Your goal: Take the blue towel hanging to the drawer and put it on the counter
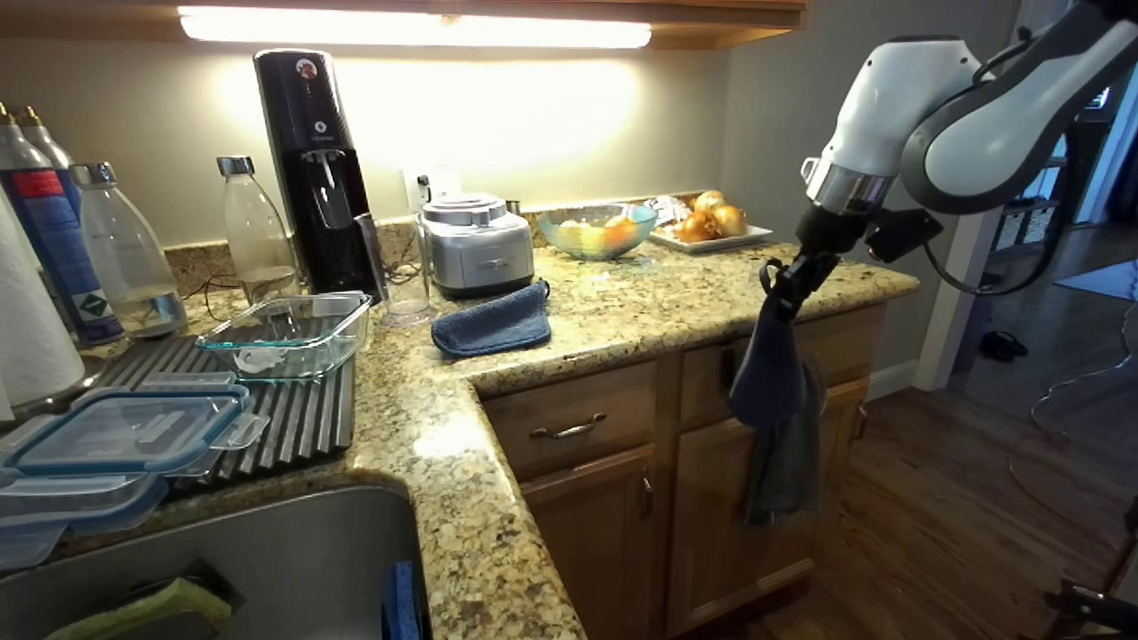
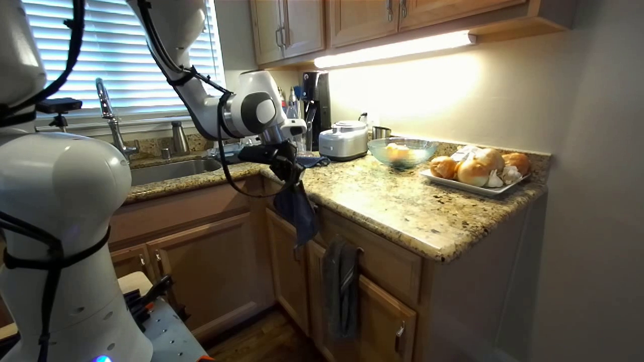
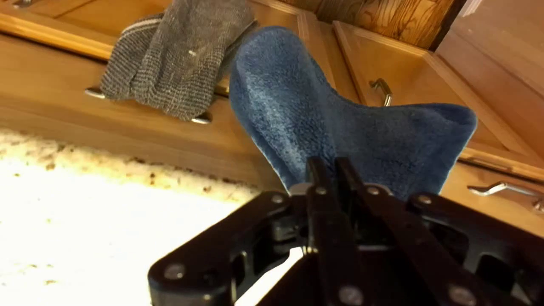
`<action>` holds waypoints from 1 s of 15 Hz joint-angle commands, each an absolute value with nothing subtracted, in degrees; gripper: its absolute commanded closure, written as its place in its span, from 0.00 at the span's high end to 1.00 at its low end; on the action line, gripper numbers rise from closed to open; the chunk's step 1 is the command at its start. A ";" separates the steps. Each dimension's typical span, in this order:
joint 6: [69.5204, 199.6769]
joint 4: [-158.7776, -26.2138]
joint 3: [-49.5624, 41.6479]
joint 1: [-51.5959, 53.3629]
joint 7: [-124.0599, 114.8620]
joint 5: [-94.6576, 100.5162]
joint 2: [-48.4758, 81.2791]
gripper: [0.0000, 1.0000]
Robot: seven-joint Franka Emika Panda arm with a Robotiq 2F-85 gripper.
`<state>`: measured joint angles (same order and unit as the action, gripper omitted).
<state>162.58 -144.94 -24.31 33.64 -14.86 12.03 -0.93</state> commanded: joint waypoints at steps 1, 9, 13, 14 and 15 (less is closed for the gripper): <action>156.28 -140.23 -13.59 22.62 -19.98 16.28 -3.94 0.06; 147.90 -128.41 0.16 8.47 -25.63 17.52 -2.54 0.06; 150.64 -125.80 1.74 5.65 -32.94 25.05 0.29 0.06; 150.26 -124.91 1.80 5.33 -35.21 27.32 1.32 0.06; 150.66 -124.09 1.61 5.16 -37.49 29.87 2.74 0.06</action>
<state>149.92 -126.87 0.58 7.26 -30.70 23.31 -0.78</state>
